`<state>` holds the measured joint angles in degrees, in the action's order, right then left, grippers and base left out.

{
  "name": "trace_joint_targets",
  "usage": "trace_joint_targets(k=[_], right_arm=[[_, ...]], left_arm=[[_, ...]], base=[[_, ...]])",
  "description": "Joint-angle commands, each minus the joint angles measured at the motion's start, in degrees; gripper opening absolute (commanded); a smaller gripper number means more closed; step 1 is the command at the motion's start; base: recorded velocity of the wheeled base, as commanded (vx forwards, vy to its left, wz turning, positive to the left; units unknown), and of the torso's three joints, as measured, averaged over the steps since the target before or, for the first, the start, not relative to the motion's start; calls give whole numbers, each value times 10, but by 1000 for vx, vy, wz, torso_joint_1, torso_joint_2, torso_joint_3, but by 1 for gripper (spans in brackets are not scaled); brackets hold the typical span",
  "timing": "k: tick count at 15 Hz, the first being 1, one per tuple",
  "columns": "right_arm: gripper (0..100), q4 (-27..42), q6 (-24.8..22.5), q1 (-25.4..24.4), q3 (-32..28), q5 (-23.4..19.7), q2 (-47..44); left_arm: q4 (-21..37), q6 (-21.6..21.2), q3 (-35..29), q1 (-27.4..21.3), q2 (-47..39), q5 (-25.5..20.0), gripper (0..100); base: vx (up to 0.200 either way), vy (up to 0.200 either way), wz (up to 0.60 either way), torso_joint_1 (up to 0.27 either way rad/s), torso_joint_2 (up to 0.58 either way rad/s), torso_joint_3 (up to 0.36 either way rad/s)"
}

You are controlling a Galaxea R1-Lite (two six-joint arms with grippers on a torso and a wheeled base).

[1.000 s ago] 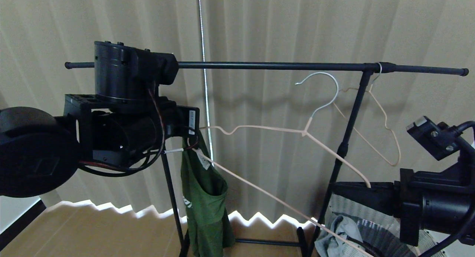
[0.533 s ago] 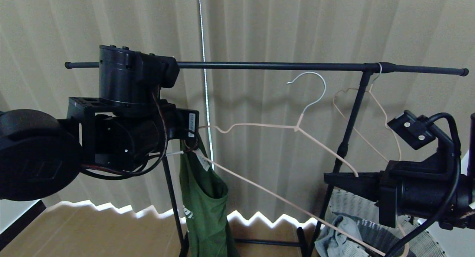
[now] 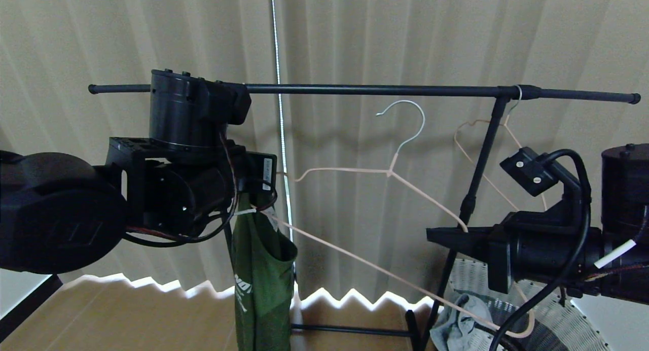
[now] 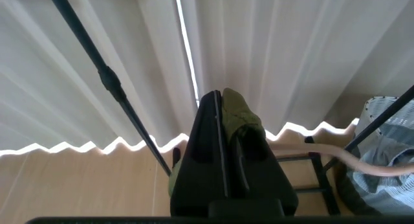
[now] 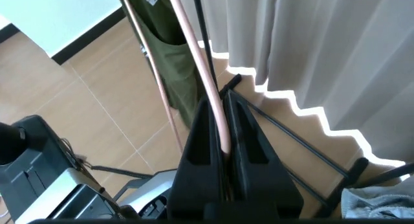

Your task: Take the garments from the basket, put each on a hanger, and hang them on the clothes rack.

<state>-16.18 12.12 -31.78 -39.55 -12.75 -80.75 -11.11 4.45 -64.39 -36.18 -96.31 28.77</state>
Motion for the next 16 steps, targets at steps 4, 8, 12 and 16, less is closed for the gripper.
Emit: trace_joint_targets(k=[4, 8, 12, 16], right_arm=[[0, 0, -1, -22, -1, 28, -12], [0, -1, -1, -22, -1, 93, -20], [0, -11, -1, -21, -3, 128, -20], [0, -18, -1, -21, -17, 154, -32]], left_arm=[[0, 9, 1, 1, -2, 1, 0], [3, 7, 1, 1, 1, 2, 0], [13, 2, 8, 1, -1, 33, 0], [57, -2, 8, -5, 2, 54, 0]], base=[[0, 0, 0, 0, 0, 0], [0, 0, 0, 0, 0, 0], [0, 0, 0, 0, 0, 0], [0, 0, 0, 0, 0, 0]])
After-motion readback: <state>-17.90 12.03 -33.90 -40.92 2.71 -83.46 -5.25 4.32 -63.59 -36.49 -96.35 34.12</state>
